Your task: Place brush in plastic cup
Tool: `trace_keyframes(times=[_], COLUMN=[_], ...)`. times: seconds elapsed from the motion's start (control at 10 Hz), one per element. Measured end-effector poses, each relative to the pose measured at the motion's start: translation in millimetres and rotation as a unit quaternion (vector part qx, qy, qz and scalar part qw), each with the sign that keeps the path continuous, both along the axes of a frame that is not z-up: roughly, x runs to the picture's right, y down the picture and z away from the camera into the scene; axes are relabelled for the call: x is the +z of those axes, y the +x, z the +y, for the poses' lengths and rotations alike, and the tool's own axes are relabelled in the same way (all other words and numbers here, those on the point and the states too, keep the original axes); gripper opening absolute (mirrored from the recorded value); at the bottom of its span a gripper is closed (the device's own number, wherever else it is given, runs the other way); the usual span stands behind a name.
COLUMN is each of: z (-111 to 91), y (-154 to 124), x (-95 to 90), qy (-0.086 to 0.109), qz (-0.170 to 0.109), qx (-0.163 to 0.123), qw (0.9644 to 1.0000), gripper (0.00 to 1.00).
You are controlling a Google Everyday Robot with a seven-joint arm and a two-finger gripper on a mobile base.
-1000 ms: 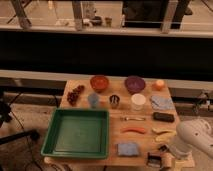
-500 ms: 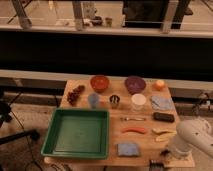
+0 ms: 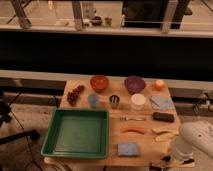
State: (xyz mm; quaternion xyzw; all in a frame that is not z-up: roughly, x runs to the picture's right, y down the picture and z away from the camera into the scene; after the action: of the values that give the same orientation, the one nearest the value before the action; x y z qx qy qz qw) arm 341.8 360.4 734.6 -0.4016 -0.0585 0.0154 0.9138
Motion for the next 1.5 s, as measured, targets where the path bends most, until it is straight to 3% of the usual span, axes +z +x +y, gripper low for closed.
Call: trace_keyframes(times=[0.5, 0.9, 1.5], z=[-19.7, -39.0, -43.2], y=[-4.6, -15.7, -102.1], x=[-22.0, -36.8, -17.6], qy=[0.02, 0.032, 0.027], qz=[-0.015, -0.021, -0.072], qx=[0.007, -0.01, -0.074], qw=[0.9997, 0.9992, 0.9943], gripper=[0.0, 0.0, 0.0])
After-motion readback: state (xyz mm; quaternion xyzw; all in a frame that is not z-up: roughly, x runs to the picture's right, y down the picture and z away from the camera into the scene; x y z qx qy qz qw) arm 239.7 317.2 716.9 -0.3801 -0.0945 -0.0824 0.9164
